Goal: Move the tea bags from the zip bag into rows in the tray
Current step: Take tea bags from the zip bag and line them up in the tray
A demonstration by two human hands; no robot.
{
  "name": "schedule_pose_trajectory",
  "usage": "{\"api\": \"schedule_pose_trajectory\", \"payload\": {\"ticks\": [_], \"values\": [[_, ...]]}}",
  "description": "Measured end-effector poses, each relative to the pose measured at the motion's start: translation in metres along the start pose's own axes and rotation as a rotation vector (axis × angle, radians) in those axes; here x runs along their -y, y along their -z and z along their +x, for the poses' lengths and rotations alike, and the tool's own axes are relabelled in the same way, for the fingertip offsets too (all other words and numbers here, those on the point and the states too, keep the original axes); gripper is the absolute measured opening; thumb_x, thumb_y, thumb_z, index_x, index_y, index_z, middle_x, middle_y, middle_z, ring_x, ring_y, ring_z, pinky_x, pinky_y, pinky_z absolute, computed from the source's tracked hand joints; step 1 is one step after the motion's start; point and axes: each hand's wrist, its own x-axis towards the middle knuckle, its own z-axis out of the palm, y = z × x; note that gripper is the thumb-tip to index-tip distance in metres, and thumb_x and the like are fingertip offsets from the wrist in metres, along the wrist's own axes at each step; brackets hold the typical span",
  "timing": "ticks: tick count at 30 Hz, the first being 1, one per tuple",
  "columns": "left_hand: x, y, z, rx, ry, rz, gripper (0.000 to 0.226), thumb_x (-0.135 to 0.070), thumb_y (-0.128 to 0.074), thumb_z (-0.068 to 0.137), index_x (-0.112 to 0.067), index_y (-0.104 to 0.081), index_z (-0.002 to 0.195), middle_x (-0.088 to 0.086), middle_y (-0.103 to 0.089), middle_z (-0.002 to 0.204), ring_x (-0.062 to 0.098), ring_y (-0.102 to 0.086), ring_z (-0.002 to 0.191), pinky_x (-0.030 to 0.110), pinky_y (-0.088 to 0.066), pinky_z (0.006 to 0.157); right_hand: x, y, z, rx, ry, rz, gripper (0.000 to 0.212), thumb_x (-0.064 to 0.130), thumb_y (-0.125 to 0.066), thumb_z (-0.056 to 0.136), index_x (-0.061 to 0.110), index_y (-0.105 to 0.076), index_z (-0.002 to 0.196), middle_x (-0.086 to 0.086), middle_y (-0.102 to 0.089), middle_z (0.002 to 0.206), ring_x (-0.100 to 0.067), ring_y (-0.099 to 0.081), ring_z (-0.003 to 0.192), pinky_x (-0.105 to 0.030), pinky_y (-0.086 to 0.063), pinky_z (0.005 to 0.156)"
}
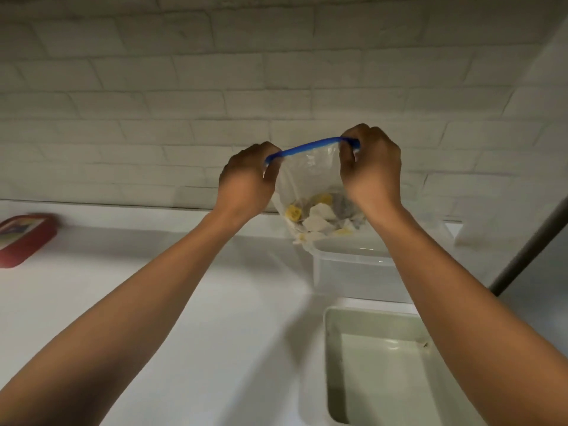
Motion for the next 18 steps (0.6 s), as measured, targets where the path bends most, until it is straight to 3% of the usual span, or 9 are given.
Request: {"api": "schedule_pose_trajectory", "payload": {"ticks": [7, 9, 12, 18], "values": [[0.029, 0.057, -0.025, -0.051, -0.031, -0.025, 0.020, -0.024, -0.054, 0.100, -0.018, -0.071, 0.108, -0.005, -0.071, 0.093, 0.010, -0.060, 0.079, 0.025, -0.048, 0.069, 0.053, -0.012, -0.032, 0.068, -0.098, 0.081, 0.016, 0.020, -0.058, 0.096, 0.014, -0.071, 0.102, -0.002, -0.070, 0.090, -0.015, -0.062, 0.076, -0.014, -0.044, 0.067], [0.041, 0.065, -0.044, -0.016, -0.007, -0.042, 0.019, -0.024, -0.054, 0.100, -0.018, -0.071, 0.107, -0.007, -0.071, 0.095, 0.010, -0.061, 0.083, 0.025, -0.048, 0.072, 0.064, -0.019, -0.051, 0.094, -0.138, 0.122, 0.015, 0.019, -0.059, 0.095, 0.015, -0.072, 0.101, 0.001, -0.071, 0.089, -0.013, -0.062, 0.078, -0.012, -0.044, 0.069], [0.061, 0.069, -0.077, 0.021, 0.034, -0.058, 0.017, -0.023, -0.056, 0.100, -0.017, -0.071, 0.105, -0.007, -0.069, 0.094, 0.010, -0.060, 0.083, 0.024, -0.046, 0.073, 0.078, -0.031, -0.082, 0.122, -0.203, 0.191, 0.012, 0.021, -0.062, 0.094, 0.016, -0.072, 0.097, 0.004, -0.071, 0.089, -0.010, -0.062, 0.081, -0.019, -0.047, 0.075], [0.096, 0.064, -0.140, 0.058, 0.164, -0.114, 0.014, -0.022, -0.059, 0.099, -0.018, -0.071, 0.105, -0.009, -0.069, 0.096, 0.008, -0.061, 0.087, 0.026, -0.050, 0.078, 0.091, -0.055, -0.139, 0.211, -0.299, 0.242, 0.005, 0.022, -0.067, 0.092, 0.019, -0.070, 0.093, 0.009, -0.067, 0.087, -0.004, -0.059, 0.081, -0.006, -0.040, 0.074]]}}
